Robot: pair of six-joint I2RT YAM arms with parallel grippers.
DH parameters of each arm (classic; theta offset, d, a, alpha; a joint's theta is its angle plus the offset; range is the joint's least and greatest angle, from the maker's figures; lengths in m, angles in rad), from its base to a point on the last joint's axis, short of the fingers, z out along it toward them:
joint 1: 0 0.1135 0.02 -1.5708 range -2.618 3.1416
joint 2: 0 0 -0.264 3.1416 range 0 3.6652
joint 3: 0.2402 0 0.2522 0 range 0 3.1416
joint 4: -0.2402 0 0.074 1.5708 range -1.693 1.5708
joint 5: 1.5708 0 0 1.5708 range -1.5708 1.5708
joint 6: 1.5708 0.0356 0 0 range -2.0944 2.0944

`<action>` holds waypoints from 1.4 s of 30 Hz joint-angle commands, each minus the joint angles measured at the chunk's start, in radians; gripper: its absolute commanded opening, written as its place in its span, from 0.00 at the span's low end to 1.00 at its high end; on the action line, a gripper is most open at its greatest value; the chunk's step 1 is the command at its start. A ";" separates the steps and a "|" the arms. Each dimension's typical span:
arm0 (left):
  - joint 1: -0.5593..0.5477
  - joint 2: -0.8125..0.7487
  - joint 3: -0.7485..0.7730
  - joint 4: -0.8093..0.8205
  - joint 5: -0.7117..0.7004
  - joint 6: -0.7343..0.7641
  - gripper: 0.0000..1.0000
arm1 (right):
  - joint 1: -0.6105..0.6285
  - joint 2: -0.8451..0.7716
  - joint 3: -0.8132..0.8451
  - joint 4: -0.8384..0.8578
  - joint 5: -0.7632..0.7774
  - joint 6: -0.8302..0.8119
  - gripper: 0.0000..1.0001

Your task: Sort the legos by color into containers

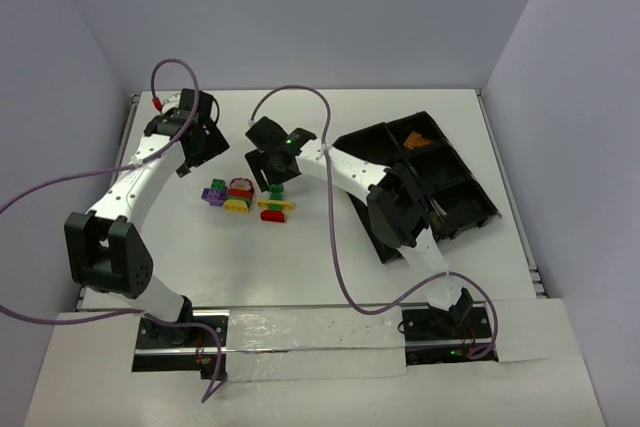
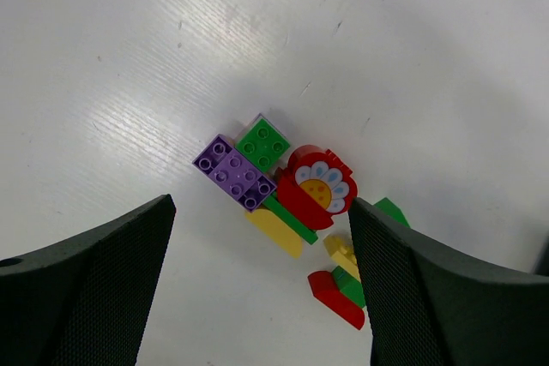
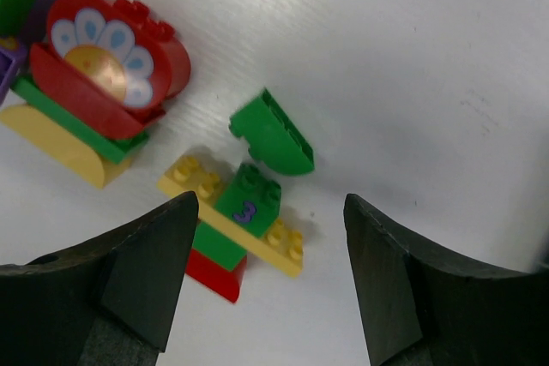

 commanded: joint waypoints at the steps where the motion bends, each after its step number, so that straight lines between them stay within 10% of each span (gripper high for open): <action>1: 0.005 -0.063 -0.003 0.009 -0.033 -0.030 0.90 | -0.026 0.062 0.086 0.017 0.015 -0.047 0.75; 15: 0.004 -0.065 -0.006 0.033 0.024 -0.038 0.89 | -0.043 0.172 0.133 0.080 -0.077 -0.034 0.61; 24: 0.005 -0.066 0.007 0.039 0.031 -0.039 0.89 | -0.052 0.078 0.028 0.165 0.001 0.008 0.00; 42: 0.005 -0.081 -0.034 0.117 0.155 -0.020 0.89 | -0.310 -0.347 -0.321 0.277 0.097 0.113 0.00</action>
